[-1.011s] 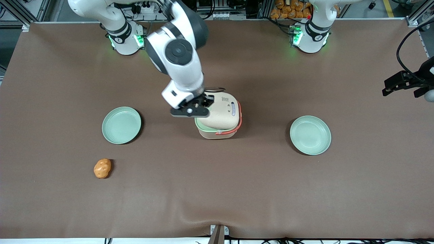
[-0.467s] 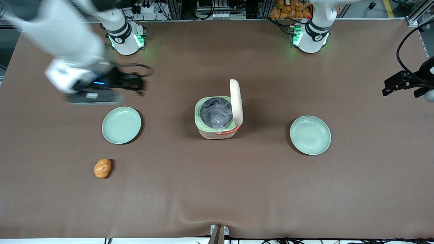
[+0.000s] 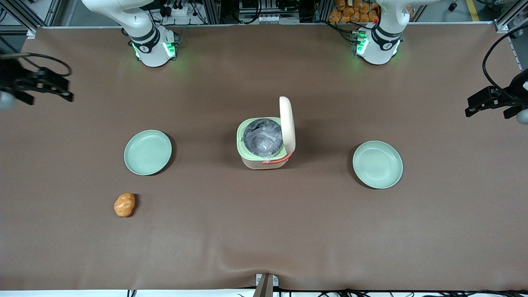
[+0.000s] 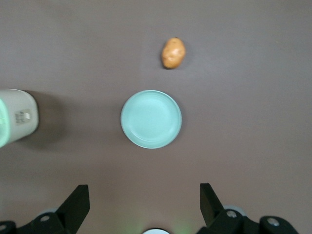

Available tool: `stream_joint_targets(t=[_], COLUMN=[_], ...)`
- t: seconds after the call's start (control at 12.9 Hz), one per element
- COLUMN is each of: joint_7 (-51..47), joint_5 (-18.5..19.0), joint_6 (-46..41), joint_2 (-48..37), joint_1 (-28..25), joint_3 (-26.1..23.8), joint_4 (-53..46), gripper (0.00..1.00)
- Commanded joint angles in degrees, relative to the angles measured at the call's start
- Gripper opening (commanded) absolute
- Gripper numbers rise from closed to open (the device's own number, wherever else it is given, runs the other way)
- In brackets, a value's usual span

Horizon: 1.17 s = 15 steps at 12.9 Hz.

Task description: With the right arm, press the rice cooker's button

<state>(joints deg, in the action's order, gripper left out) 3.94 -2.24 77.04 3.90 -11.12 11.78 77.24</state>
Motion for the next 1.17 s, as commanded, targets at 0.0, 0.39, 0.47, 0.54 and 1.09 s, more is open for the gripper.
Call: stream_joint_targets(t=[0.0,0.39,0.47,0.54,1.09], joint_7=[3.77,4.05,4.05,4.05,3.62], joint_5=[0.83,2.06,2.06,2.06,1.97], joint_6=[2.93,10.59,10.59,10.59,10.33], joint_2=[-3.09,-11.63,-11.54,-11.54,-10.93], joint_1=[3.37,3.91,3.82,3.82,3.56], joint_3=[-1.05,-1.14,-1.14,-1.23,-1.41], joint_4=[5.63,19.00,18.83,18.74,16.81], gripper=[1.00,1.00,1.00,1.00,1.00])
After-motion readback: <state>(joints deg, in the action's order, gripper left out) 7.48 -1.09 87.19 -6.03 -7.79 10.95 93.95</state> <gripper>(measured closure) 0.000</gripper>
